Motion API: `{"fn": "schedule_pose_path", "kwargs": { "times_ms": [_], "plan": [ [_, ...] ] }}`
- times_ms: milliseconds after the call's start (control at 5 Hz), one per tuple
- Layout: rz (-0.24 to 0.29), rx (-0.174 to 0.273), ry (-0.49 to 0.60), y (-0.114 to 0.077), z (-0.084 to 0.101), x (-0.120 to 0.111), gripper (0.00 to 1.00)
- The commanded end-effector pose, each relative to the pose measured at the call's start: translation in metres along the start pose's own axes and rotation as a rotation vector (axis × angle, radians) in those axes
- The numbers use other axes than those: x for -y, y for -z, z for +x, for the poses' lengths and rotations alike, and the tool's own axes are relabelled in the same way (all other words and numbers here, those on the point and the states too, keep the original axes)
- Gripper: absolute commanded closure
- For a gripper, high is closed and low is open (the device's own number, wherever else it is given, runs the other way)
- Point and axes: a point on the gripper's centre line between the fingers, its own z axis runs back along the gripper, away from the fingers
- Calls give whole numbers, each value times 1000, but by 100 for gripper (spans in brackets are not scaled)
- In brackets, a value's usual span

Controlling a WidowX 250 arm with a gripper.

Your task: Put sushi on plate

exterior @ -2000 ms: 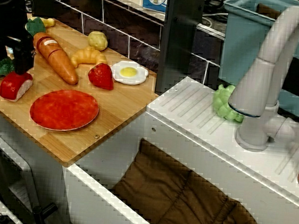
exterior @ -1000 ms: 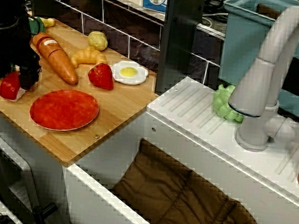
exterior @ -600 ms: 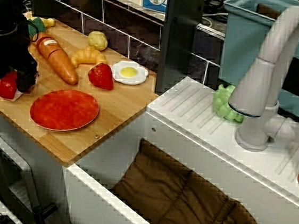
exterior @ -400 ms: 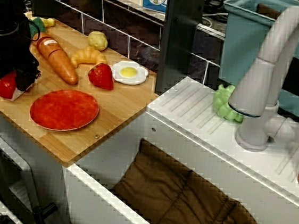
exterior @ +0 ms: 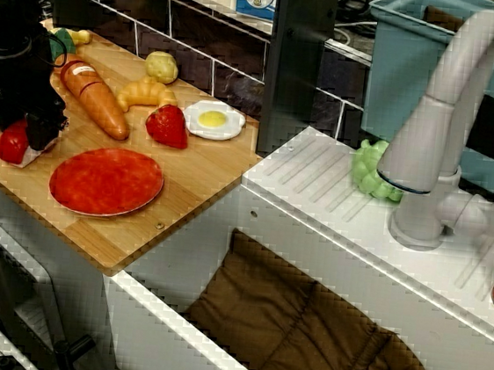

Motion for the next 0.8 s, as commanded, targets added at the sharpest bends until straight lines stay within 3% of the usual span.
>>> {"fn": "schedule_pose_path", "kwargs": {
  "times_ms": [0, 200, 400, 600],
  "plan": [
    [-34, 0, 10, -36, 22, 8, 100],
    [-116, 3, 57, -72, 23, 30, 100],
    [-142, 36, 116, -85, 6, 51, 100],
    [-142, 45, 157, -83, -11, 62, 100]
  ]
}}
